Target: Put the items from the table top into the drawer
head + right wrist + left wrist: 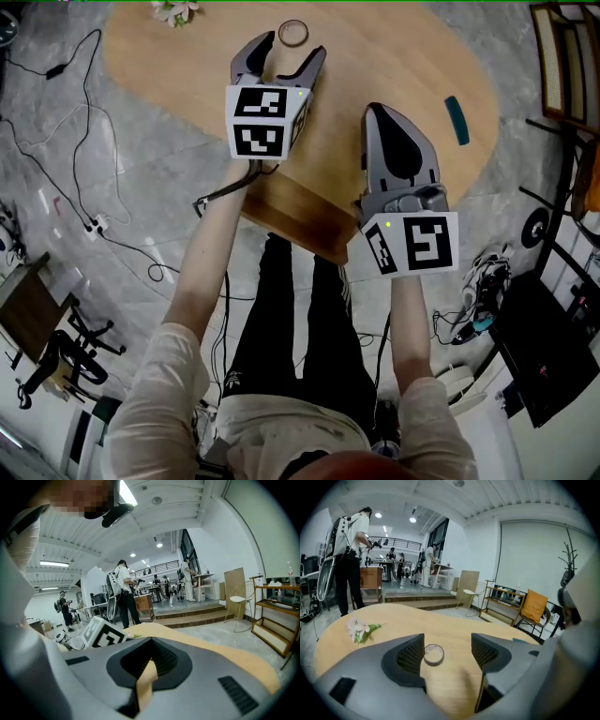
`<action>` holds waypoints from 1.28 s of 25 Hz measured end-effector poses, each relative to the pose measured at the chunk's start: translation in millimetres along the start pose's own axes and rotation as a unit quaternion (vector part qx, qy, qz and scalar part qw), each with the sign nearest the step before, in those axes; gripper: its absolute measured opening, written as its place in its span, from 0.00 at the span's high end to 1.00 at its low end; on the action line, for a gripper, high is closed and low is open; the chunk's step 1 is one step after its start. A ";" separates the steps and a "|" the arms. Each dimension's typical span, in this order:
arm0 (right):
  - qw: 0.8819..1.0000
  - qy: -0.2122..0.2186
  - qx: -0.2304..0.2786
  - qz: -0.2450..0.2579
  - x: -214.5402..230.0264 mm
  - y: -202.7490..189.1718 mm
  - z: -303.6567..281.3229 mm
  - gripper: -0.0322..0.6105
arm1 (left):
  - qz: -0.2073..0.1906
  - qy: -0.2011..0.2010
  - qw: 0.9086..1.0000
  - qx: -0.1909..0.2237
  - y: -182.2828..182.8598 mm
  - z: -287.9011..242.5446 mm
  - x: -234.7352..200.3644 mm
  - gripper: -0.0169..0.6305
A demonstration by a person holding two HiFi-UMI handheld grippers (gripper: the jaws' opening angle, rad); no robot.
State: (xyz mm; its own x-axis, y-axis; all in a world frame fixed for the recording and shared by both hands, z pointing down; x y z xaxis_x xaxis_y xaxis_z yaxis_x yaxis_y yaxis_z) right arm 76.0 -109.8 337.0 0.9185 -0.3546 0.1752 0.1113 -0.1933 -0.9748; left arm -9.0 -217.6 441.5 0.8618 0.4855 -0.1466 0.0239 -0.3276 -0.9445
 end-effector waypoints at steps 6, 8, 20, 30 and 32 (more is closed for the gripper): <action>1.000 0.004 -0.017 0.003 0.1 -19.2 -7.4 0.94 | -0.024 0.019 0.997 -0.064 -46.0 -42.6 -27.5 0.51; 1.000 0.003 -0.020 0.000 0.8 -23.3 -8.5 0.94 | -0.027 0.020 0.996 -0.077 -53.3 -51.4 -29.7 0.51; 1.000 0.005 -0.028 -0.006 6.3 -31.3 -15.6 0.94 | -0.046 0.021 0.990 -0.132 -80.3 -72.3 -38.7 0.51; 1.000 0.010 -0.024 -0.006 4.4 -27.2 -12.8 0.94 | -0.051 0.017 0.990 -0.131 -76.1 -68.9 -39.9 0.57; 1.000 0.013 -0.023 -0.004 2.4 -24.8 -12.1 0.94 | -0.061 0.014 0.992 -0.111 -60.1 -61.6 -34.4 0.57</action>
State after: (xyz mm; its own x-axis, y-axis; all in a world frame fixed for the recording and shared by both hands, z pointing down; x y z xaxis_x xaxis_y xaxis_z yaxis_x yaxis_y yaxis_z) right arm 70.9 -116.9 363.3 0.9072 -0.3771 0.1866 0.0998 -0.2381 -0.9661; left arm -8.8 -264.6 521.4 0.8595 0.5105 -0.0240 0.2368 -0.4395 -0.8665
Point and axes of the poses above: the fingertips, and each gripper's own axes: z backward along the fingers, x to its right, y out of its top, the point moved 1 cm from there along z, backward along the fingers, and after that the axes turned 14 degrees about x, right-handed, at the moved point
